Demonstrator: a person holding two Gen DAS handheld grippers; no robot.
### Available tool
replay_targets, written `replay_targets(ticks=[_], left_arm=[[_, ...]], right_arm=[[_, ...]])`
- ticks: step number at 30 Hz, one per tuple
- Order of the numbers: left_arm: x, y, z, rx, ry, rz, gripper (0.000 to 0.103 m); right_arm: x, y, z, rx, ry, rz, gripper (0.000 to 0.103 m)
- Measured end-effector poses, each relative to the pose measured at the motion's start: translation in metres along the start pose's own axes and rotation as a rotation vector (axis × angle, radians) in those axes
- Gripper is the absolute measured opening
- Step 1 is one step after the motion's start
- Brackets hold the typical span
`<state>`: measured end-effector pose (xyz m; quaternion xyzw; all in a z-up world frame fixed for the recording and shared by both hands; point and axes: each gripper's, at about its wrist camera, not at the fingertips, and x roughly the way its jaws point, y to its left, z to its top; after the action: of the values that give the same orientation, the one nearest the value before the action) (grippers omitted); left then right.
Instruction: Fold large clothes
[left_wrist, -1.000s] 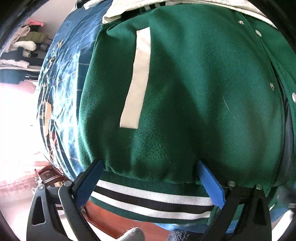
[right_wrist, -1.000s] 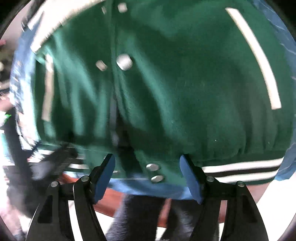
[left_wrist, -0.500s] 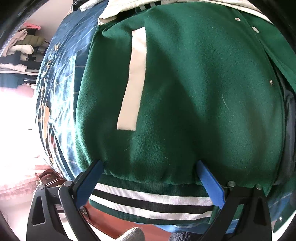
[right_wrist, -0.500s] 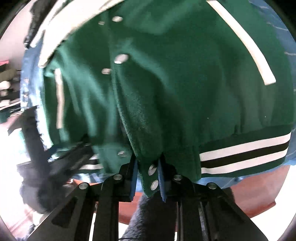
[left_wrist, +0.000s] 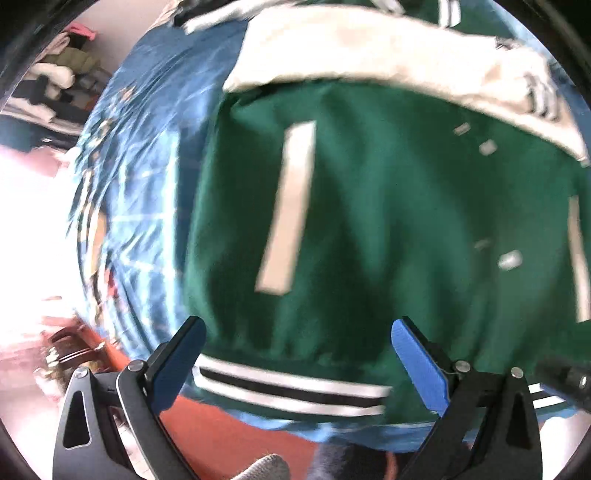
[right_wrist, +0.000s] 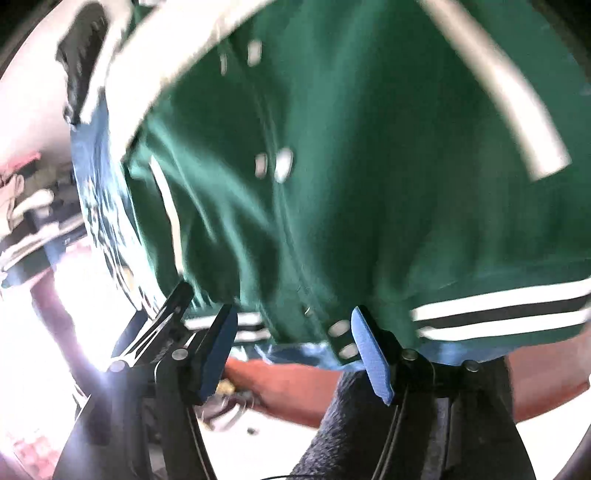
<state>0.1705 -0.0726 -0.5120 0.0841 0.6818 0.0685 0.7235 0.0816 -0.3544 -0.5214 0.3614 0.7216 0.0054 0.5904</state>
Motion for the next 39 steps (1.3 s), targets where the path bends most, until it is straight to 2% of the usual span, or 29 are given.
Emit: replay_targets(ticks=[2, 4, 5, 7, 8, 9, 10, 11, 15, 19, 22, 24, 25, 27, 29, 31, 33, 35, 37, 39], left_arm=[[-0.006, -0.023, 0.009, 0.032, -0.027, -0.043, 0.103], [-0.002, -0.053, 0.015, 0.069, -0.044, -0.056, 0.103], [0.005, -0.064, 0.016, 0.084, -0.042, -0.053, 0.103], [0.032, -0.092, 0.014, 0.141, -0.013, 0.006, 0.103], [0.05, -0.104, 0.012, 0.176, 0.02, 0.043, 0.103], [0.064, -0.11, 0.009, 0.194, 0.04, 0.065, 0.103], [0.076, -0.11, 0.006, 0.183, 0.046, 0.065, 0.103], [0.077, -0.109, 0.006, 0.169, 0.042, 0.054, 0.103], [0.081, -0.103, 0.009, 0.154, 0.042, 0.02, 0.103], [0.088, -0.094, 0.015, 0.076, 0.039, -0.034, 0.103], [0.092, -0.09, 0.022, 0.018, 0.101, -0.051, 0.103], [0.093, -0.093, 0.024, 0.005, 0.121, -0.044, 0.103], [0.095, -0.096, 0.024, 0.006, 0.126, -0.027, 0.103], [0.095, -0.099, 0.026, 0.002, 0.129, -0.002, 0.103], [0.094, -0.104, 0.028, -0.023, 0.145, 0.008, 0.103], [0.087, -0.099, 0.028, -0.072, 0.162, 0.013, 0.103], [0.073, -0.093, 0.026, -0.113, 0.146, 0.062, 0.103], [0.045, -0.097, 0.024, -0.132, 0.088, 0.185, 0.103], [0.011, -0.11, 0.021, -0.13, 0.022, 0.343, 0.103], [-0.019, -0.126, 0.016, -0.137, -0.02, 0.476, 0.103]], right_arm=[[-0.024, -0.014, 0.016, 0.035, -0.076, -0.047, 0.066], [-0.043, -0.045, 0.032, 0.057, -0.148, -0.155, 0.066], [-0.049, -0.065, 0.04, 0.068, -0.168, -0.211, 0.066], [-0.045, -0.085, 0.049, 0.078, -0.192, -0.274, 0.065], [-0.04, -0.095, 0.056, 0.068, -0.192, -0.323, 0.061], [-0.032, -0.101, 0.061, 0.062, -0.186, -0.405, 0.049], [-0.02, -0.113, 0.064, 0.043, -0.157, -0.489, 0.041], [-0.013, -0.122, 0.067, 0.034, -0.141, -0.537, 0.038], [-0.009, -0.124, 0.081, 0.026, -0.096, -0.562, 0.038], [-0.041, -0.108, 0.093, 0.033, -0.148, -0.439, 0.043], [-0.041, -0.102, 0.104, -0.045, -0.159, -0.491, 0.051], [-0.019, -0.113, 0.116, -0.074, -0.09, -0.557, 0.051], [-0.006, -0.12, 0.121, -0.076, -0.042, -0.572, 0.053], [0.001, -0.12, 0.131, -0.084, -0.011, -0.575, 0.056], [-0.006, -0.114, 0.14, -0.109, 0.02, -0.551, 0.056], [-0.025, -0.109, 0.151, -0.129, 0.009, -0.471, 0.056], [-0.048, -0.111, 0.166, -0.128, 0.004, -0.337, 0.056], [-0.067, -0.119, 0.186, -0.129, 0.038, -0.203, 0.065], [-0.08, -0.128, 0.206, -0.161, 0.087, -0.093, 0.074], [-0.093, -0.139, 0.226, -0.201, 0.133, -0.038, 0.082]])
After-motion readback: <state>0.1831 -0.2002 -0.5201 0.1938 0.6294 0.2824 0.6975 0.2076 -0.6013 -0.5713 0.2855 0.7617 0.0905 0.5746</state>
